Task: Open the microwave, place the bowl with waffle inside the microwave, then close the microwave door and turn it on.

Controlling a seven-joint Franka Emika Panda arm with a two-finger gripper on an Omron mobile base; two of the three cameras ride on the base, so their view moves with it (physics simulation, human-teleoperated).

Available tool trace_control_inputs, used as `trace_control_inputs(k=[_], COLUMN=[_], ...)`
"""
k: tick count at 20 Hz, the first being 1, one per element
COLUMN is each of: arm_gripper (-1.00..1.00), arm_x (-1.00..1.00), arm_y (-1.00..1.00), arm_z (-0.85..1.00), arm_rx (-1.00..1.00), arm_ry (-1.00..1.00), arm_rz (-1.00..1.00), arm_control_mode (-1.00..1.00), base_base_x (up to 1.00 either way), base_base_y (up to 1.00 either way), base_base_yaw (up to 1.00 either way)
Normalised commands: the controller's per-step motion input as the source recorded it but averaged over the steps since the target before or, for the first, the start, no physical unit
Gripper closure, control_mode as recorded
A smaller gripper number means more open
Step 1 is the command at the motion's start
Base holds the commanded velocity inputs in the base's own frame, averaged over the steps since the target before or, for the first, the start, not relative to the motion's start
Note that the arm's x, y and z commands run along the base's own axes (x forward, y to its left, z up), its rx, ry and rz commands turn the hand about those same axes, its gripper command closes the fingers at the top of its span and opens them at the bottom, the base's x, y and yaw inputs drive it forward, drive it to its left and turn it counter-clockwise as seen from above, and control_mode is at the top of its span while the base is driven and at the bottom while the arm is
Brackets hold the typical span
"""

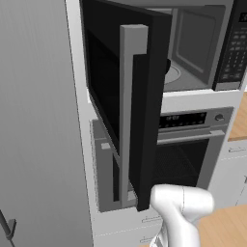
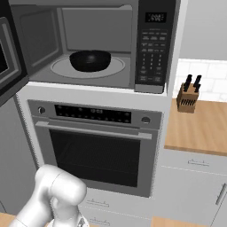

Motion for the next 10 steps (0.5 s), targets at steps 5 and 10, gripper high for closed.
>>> trace_control_inputs(k=[5,10], arm_gripper=[-1.00,-1.00], arm_x=[1.00,0.93], arm_y=[0.95,0.80], arm_z=[-1.00,-1.00], arm_rx=[0.00,0.00], arm_ry=[-0.28,-0.29], arm_rz=[-0.12,-0.11], arm_control_mode=[-1.00,-1.00], base_base_x=[0.00,0.00], base_base_y=[0.00,0.00], base_base_yaw=[0.00,0.00])
